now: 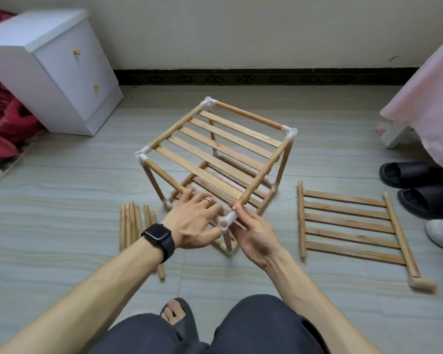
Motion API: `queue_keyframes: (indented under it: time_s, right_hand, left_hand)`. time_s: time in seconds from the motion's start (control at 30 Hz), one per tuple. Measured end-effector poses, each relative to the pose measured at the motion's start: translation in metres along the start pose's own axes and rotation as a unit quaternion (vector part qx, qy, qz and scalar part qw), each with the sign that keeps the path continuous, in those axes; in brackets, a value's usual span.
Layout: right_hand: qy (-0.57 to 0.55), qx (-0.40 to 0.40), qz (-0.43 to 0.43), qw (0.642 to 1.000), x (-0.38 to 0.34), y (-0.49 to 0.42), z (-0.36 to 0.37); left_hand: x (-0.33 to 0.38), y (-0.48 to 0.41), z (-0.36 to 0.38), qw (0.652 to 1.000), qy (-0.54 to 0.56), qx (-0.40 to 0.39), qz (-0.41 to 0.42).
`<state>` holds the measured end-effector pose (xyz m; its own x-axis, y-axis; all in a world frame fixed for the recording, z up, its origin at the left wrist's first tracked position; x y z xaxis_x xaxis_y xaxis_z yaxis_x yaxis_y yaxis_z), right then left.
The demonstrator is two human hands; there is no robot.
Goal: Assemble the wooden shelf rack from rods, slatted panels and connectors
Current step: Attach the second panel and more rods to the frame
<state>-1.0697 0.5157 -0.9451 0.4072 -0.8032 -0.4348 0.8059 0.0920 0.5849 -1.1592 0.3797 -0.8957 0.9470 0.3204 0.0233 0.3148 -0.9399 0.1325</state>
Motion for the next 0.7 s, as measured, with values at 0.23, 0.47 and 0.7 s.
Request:
queue_keyframes:
  time_s: [0.23,0.47,0.7]
  right_hand:
    - [0.493,0.269,-0.251,0.788,-0.013,0.023,0.009]
    - [0.751,0.283,-0.329,0.498,-0.05,0.001,0.054]
    - [0.75,0.268,-0.315,0.516,-0.021,-0.025,0.045]
  left_hand:
    - [0.02,0.017,0.016,0.989,-0.007,0.098,-0.114]
    - [0.013,0.026,0.023,0.971,0.006,0.234,-0.044]
    - [0.0,0.043,0.035,0.956,-0.084,0.282,0.016]
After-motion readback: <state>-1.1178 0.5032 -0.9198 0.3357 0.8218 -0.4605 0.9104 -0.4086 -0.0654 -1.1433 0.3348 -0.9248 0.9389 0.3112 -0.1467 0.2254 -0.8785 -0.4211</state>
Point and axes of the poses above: each hand's wrist, its own y-axis away from the middle knuckle, its own z-axis out of the palm, x = y × z, the point moved 3 cm from there along -y, towards the middle knuckle, and after that the axes turned 14 degrees about z, right-handed, at the moved point
